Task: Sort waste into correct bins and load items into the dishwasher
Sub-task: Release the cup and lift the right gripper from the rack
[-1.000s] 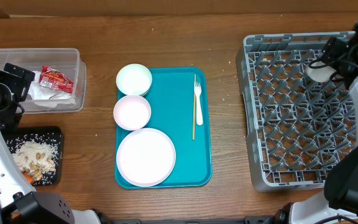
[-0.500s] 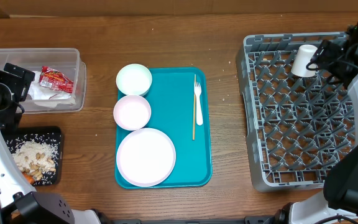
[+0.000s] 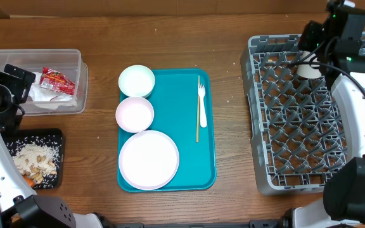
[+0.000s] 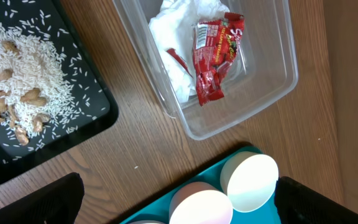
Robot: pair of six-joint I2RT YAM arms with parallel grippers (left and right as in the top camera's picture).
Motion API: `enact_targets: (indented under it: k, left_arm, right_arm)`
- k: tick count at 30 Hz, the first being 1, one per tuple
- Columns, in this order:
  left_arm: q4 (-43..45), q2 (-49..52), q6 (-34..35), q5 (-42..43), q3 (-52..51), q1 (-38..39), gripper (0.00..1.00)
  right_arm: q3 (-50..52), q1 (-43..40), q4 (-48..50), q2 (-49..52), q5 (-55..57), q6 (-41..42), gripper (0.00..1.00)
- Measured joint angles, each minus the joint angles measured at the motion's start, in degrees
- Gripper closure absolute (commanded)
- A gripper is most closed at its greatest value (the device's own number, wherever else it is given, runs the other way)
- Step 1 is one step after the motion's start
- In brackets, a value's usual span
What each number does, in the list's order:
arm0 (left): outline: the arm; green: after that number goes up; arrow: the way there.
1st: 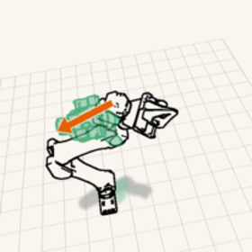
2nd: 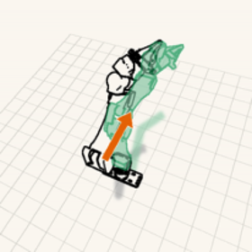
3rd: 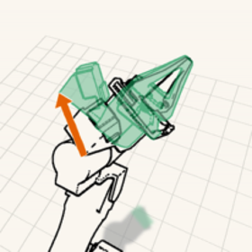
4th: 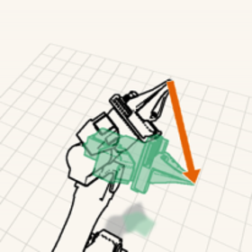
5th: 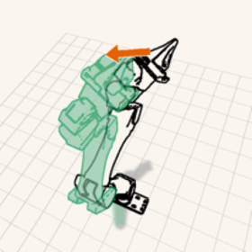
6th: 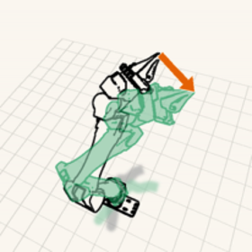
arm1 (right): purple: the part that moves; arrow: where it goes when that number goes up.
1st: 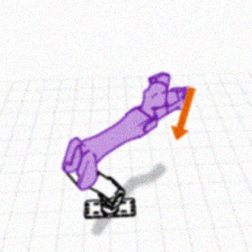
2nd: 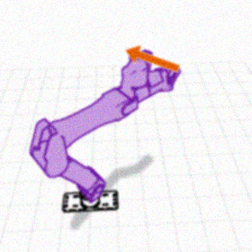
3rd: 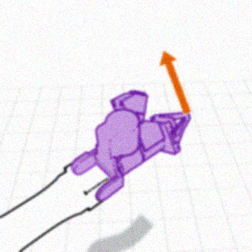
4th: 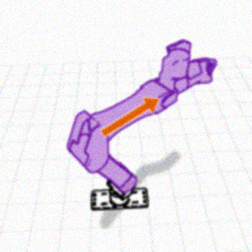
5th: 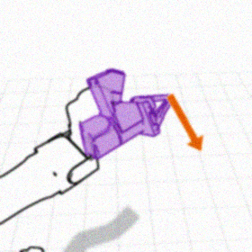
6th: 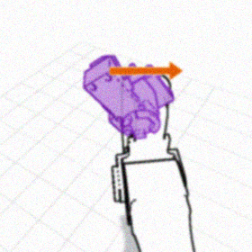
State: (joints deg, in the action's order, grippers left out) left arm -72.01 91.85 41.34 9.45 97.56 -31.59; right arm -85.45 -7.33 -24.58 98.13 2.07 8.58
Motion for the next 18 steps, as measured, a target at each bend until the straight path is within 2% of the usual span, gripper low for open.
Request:
enact_targets:
  k: [4,9,18]
  left_arm:
    - [0.0,0.0,0.0,0.0,0.0,0.0,0.00]
    - [0.0,0.0,0.0,0.0,0.0,0.0,0.00]
    - [0.0,0.0,0.0,0.0,0.0,0.0,0.00]
  right_arm:
    - [0.0,-1.1,3.2,3.3,2.3,0.1,0.96]
    - [0.0,-2.0,2.0,6.9,4.2,0.0,0.96]
    - [0.0,-3.3,0.5,7.3,4.8,0.0,0.96]
